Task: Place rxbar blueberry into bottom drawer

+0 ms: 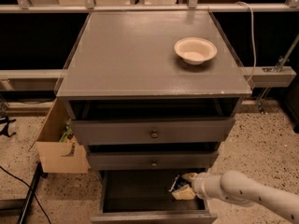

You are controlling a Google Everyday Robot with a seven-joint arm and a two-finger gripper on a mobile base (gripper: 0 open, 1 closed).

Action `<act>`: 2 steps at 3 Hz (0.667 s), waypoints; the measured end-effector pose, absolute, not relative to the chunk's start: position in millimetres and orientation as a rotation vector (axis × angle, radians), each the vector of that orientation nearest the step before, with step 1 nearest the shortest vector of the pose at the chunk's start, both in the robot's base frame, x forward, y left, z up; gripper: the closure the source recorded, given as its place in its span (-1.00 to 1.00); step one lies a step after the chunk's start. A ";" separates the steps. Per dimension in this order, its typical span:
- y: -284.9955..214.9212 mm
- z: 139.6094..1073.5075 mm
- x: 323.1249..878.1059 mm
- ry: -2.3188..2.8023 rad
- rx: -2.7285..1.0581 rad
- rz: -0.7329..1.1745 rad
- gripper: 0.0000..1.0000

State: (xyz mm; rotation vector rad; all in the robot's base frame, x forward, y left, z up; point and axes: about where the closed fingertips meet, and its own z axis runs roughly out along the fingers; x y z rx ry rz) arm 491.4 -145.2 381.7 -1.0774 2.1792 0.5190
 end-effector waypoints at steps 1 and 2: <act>-137.9 301.6 486.5 2.217 -1.069 0.592 1.00; -137.9 301.6 486.5 2.217 -1.069 0.592 1.00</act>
Offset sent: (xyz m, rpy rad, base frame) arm -0.0016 0.0035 -0.0642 0.0150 0.0453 0.0122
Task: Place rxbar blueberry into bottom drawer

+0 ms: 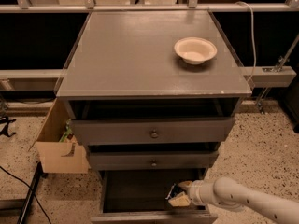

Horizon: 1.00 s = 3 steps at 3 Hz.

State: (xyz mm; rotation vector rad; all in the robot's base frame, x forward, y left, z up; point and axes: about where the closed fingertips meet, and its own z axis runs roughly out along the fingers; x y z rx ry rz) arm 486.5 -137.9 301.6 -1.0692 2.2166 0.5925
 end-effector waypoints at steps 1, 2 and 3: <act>-136.8 294.2 489.9 2.184 -1.065 0.598 1.00; -129.2 276.6 499.8 2.108 -1.079 0.621 1.00; -120.4 252.6 513.4 2.048 -1.095 0.646 1.00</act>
Offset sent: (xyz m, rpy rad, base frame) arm 0.0286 0.0132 -0.0476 0.1110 -0.1411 0.0593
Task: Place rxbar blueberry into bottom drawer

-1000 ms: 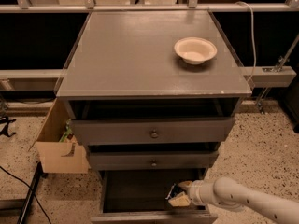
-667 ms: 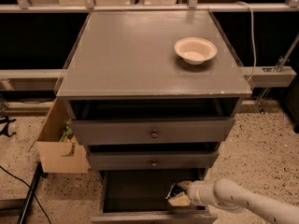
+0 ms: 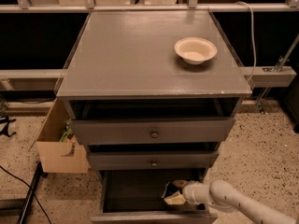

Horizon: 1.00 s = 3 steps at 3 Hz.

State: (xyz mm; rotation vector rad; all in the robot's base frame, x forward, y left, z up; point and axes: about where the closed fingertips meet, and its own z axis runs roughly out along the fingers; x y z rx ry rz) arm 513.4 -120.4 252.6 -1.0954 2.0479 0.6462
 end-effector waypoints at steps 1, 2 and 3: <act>-114.6 229.9 526.2 2.024 -1.115 0.652 1.00; -111.4 207.6 536.4 2.022 -1.141 0.628 1.00; -109.7 181.5 546.9 2.032 -1.176 0.553 1.00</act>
Offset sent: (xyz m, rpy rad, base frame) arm 0.0381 0.0070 -0.0708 -0.0525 -0.0435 0.0337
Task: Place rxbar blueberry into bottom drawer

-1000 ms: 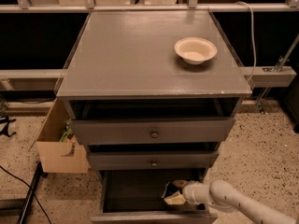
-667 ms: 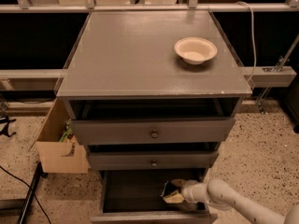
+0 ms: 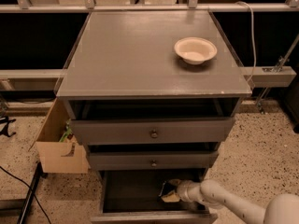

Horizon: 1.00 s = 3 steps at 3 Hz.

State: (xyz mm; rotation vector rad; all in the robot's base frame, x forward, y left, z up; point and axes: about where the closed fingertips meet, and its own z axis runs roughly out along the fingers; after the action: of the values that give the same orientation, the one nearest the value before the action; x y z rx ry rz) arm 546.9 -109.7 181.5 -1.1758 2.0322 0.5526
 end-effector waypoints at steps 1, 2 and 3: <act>-110.2 167.6 552.7 2.036 -1.184 0.510 1.00; -110.1 153.5 558.3 2.044 -1.192 0.484 1.00; -112.9 140.7 563.6 2.065 -1.196 0.464 1.00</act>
Offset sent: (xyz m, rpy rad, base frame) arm 0.0201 -0.0053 -0.0432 -0.0805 -0.0319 -0.0228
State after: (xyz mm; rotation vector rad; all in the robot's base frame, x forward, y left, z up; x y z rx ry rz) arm 563.6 -112.9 140.7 -1.1960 2.0652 0.4641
